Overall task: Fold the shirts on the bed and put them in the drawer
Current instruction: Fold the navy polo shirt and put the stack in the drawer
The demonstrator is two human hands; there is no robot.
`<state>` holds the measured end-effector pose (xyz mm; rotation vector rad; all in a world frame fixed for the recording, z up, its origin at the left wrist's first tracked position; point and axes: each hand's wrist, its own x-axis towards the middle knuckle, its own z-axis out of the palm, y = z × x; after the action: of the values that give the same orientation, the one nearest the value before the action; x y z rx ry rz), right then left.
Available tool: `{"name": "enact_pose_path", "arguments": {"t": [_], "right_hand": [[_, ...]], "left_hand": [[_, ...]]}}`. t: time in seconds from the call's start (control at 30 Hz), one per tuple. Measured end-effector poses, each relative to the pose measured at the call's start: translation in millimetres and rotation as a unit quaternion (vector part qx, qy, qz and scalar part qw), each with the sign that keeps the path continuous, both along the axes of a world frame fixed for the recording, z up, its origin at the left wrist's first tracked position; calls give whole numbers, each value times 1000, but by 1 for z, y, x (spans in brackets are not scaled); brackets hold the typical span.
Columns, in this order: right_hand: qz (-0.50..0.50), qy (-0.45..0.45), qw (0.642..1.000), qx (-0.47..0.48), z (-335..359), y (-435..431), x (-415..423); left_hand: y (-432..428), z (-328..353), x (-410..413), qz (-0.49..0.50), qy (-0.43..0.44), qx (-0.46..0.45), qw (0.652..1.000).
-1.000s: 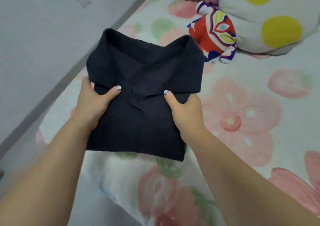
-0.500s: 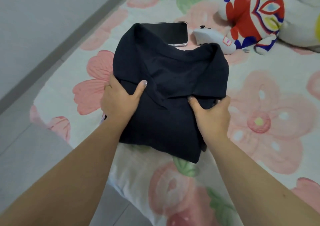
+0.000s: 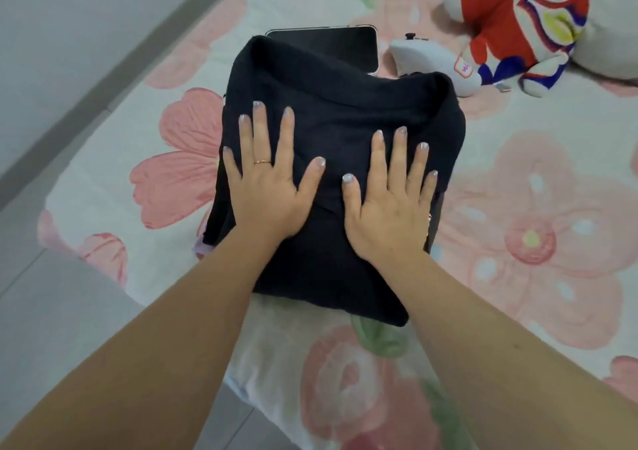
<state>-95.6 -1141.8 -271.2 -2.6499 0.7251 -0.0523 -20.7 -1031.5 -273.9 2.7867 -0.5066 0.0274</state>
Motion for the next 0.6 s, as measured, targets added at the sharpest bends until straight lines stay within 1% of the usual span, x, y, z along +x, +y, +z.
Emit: {"name": "enact_pose_path", "arguments": {"t": [0.07, 0.13, 0.17, 0.2, 0.23, 0.27, 0.3, 0.33, 0.37, 0.4, 0.43, 0.47, 0.53, 0.57, 0.6], "right_hand": [[15, -1, 1000, -18, -22, -6, 10], [27, 7, 1000, -13, -25, -8, 19], [32, 8, 999, -4, -22, -10, 20], [34, -4, 999, 9, -16, -12, 19], [31, -29, 999, 25, -8, -14, 15], [15, -66, 997, 44, -1, -17, 7], [-17, -107, 992, 65, 3, -20, -1], [-74, -141, 982, 97, 6, -23, -8], [-153, -152, 965, 149, 10, -26, -14], [-237, -135, 938, 215, 11, -30, -19], [-305, -95, 907, 275, 11, -34, -22], [-345, -48, 877, 331, 11, -38, -24], [-365, 11, 820, 440, 10, -43, -24], [-364, 28, 799, 477, 8, -44, -22], [-359, 41, 791, 494, 8, -46, -20]], "left_hand": [[1, -21, 12, 12, 13, 10, 1000], [-4, -21, 20, 4, 35, 27, 999], [-5, -16, 22, -7, 41, 19, 999], [-5, -7, 22, -16, 51, -16, 998], [-2, 2, 22, -14, 62, -84, 994], [3, 10, 23, 6, 67, -169, 983], [12, 15, 24, 52, 73, -243, 966], [21, 18, 27, 118, 91, -280, 948], [30, 19, 30, 184, 133, -274, 935], [36, 17, 33, 230, 186, -231, 927], [39, 16, 34, 245, 226, -180, 925], [39, 13, 34, 238, 246, -145, 928], [39, 7, 34, 217, 254, -131, 933], [40, 5, 34, 216, 258, -141, 931], [41, 2, 34, 214, 263, -147, 929]]}}
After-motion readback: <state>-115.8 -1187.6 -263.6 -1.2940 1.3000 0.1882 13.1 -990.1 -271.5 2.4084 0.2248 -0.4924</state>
